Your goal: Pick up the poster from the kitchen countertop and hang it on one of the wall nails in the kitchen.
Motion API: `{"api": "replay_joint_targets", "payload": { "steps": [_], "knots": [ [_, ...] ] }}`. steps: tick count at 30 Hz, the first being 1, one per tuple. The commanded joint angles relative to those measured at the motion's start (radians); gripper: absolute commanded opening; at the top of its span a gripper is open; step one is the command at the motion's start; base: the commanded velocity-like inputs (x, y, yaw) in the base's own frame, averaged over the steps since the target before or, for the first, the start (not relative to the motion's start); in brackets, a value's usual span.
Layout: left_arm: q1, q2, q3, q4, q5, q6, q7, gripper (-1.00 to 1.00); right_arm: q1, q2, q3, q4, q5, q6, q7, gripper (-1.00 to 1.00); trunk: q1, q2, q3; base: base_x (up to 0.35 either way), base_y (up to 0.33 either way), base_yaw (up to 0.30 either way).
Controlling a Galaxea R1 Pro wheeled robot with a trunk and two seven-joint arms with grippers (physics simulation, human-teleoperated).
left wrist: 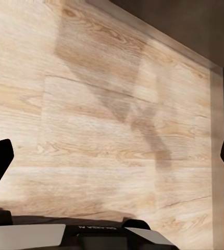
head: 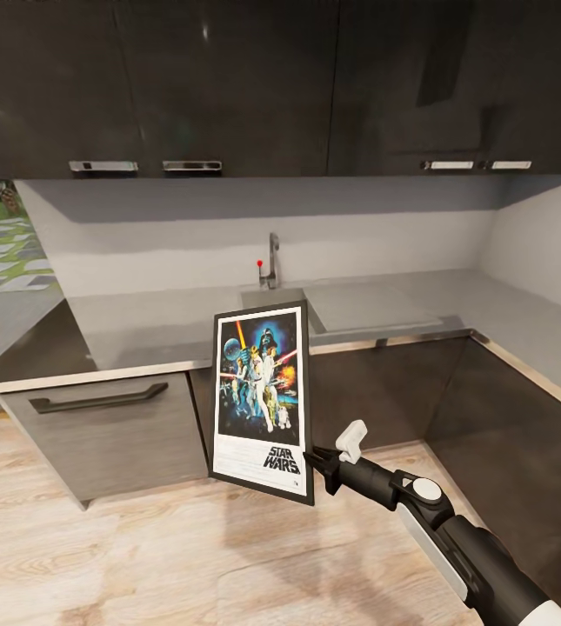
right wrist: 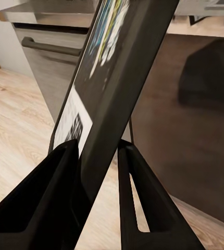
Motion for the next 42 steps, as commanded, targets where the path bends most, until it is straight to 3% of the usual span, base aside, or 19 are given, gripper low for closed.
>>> {"api": "replay_joint_targets", "payload": {
  "steps": [1, 42],
  "knots": [
    [-0.001, 0.0, 0.002, 0.0, 0.006, 0.01, -0.004, 1.0, -0.001, -0.001, 0.001, -0.001, -0.012, 0.009, 0.002, -1.0, -0.004, 0.006, 0.002, 0.0, 0.0, 0.0],
    [-0.001, 0.0, 0.001, 0.001, 0.006, 0.011, -0.004, 1.0, -0.001, -0.002, 0.001, -0.003, -0.012, 0.009, 0.002, -1.0, -0.161, 0.293, 0.13, 0.0, 0.0, 0.0]
  ]
}}
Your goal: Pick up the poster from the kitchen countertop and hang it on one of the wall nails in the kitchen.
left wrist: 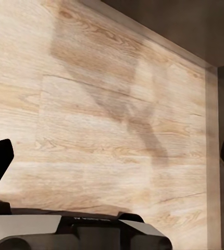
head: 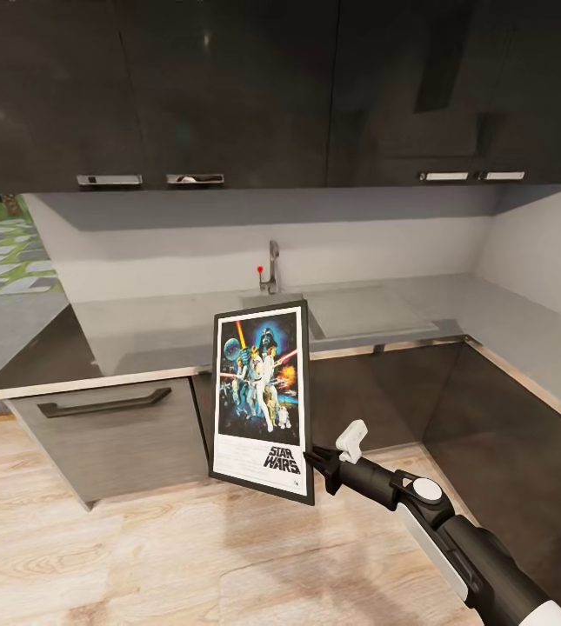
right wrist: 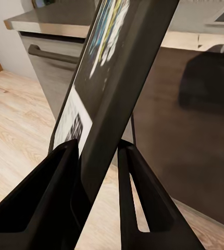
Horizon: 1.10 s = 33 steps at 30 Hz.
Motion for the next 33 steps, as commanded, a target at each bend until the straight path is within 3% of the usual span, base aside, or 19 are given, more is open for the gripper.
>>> {"api": "replay_joint_targets", "payload": {
  "steps": [1, 20, 33],
  "knots": [
    [-0.001, 0.0, 0.002, 0.0, 0.006, 0.01, -0.004, 1.0, -0.001, -0.001, 0.001, -0.001, -0.012, 0.009, 0.001, -1.0, -0.004, 0.006, 0.001, 0.0, 0.0, 0.0],
    [-0.001, 0.0, 0.001, -0.001, 0.006, 0.011, -0.004, 1.0, -0.001, -0.001, 0.001, -0.001, -0.012, 0.009, 0.001, -1.0, -0.076, 0.139, 0.061, 0.0, 0.0, 0.0],
    [-0.001, 0.0, 0.001, -0.001, 0.006, 0.011, -0.004, 1.0, -0.001, -0.001, 0.001, -0.001, -0.012, 0.009, 0.001, -1.0, -0.076, 0.139, 0.061, 0.0, 0.0, 0.0]
  ]
}}
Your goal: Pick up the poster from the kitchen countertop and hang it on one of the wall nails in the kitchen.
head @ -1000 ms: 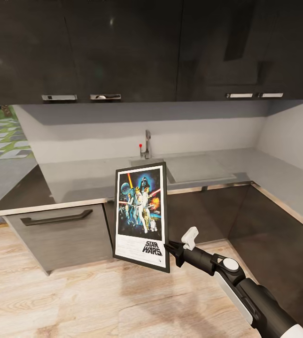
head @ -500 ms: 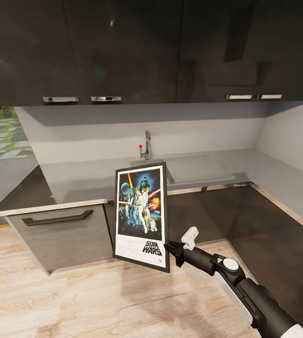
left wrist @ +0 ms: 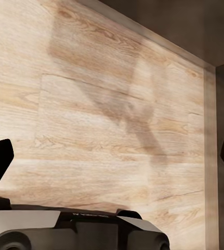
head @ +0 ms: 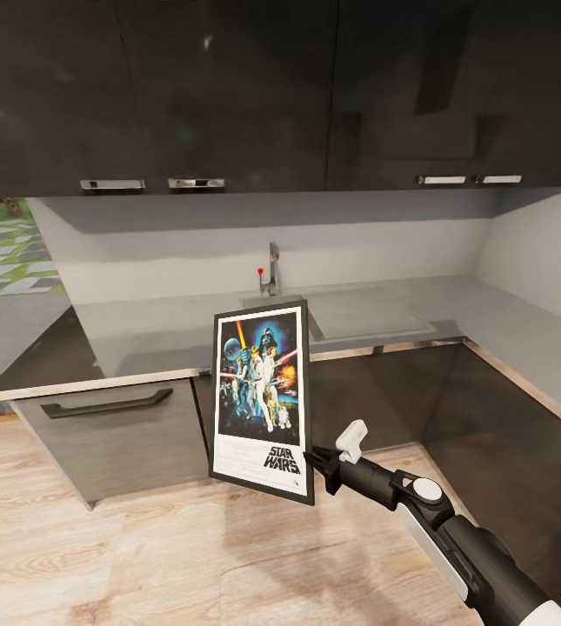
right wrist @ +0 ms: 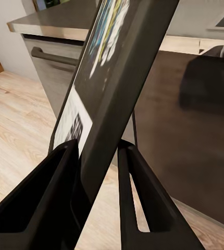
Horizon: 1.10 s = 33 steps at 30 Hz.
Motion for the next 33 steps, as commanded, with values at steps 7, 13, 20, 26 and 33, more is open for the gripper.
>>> {"api": "replay_joint_targets", "payload": {
  "steps": [7, 13, 20, 26, 33],
  "knots": [
    [-0.001, 0.0, 0.003, 0.0, 0.006, 0.01, -0.005, 1.0, -0.001, -0.001, 0.001, -0.001, -0.012, 0.009, 0.001, -1.0, 0.001, -0.002, -0.002, 0.0, 0.0, 0.0],
    [-0.001, 0.0, 0.004, 0.0, 0.007, 0.009, -0.006, 1.0, -0.001, -0.001, 0.001, -0.001, -0.011, 0.009, 0.003, -1.0, 0.001, -0.002, -0.002, 0.0, 0.0, 0.0],
    [-0.001, 0.0, 0.006, 0.0, 0.007, 0.008, -0.006, 1.0, -0.001, -0.001, 0.001, -0.001, -0.011, 0.009, 0.003, -1.0, 0.001, -0.002, -0.002, 0.0, 0.062, 0.001],
    [-0.001, 0.0, 0.007, 0.001, 0.007, 0.007, -0.006, 1.0, -0.001, 0.0, 0.001, -0.001, -0.01, 0.009, 0.001, -1.0, 0.001, -0.002, -0.002, 0.0, 0.247, 0.142],
    [-0.001, 0.0, 0.007, 0.001, 0.007, 0.008, -0.006, 1.0, -0.001, 0.001, 0.001, -0.001, -0.01, 0.008, 0.0, -1.0, 0.001, -0.002, -0.002, 0.0, 0.281, 0.267]
  ]
}}
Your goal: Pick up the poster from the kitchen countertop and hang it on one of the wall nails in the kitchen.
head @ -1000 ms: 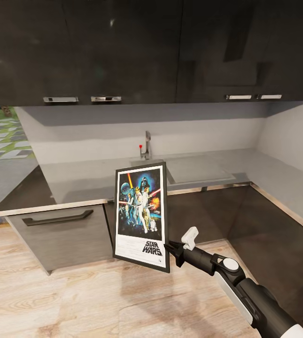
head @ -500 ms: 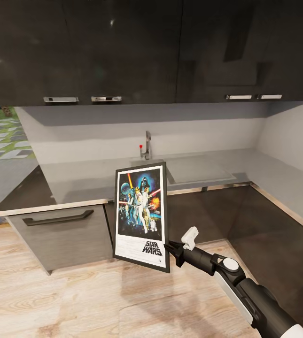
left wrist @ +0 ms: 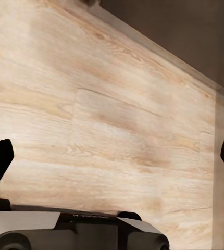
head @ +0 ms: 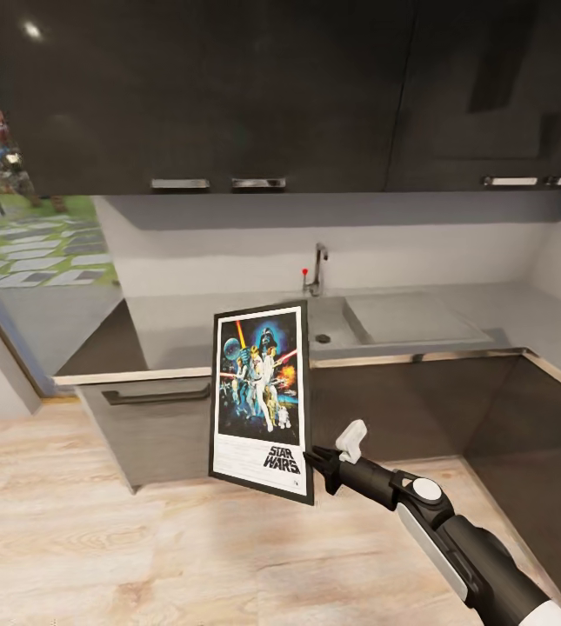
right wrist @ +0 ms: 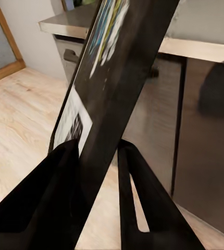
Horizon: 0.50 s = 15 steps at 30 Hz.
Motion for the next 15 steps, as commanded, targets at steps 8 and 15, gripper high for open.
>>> {"api": "replay_joint_targets", "payload": {
  "steps": [8, 15],
  "knots": [
    [-0.001, 0.0, 0.0, 0.001, 0.006, 0.011, -0.004, 1.0, -0.001, -0.001, 0.001, -0.002, -0.012, 0.01, 0.001, -1.0, 0.001, -0.002, -0.002, 0.0, 0.288, 0.288],
    [-0.001, 0.0, 0.0, 0.001, 0.006, 0.011, -0.004, 1.0, -0.001, -0.001, 0.002, -0.002, -0.012, 0.01, 0.001, -1.0, 0.001, -0.002, -0.002, 0.0, 0.291, 0.29]
  ]
}}
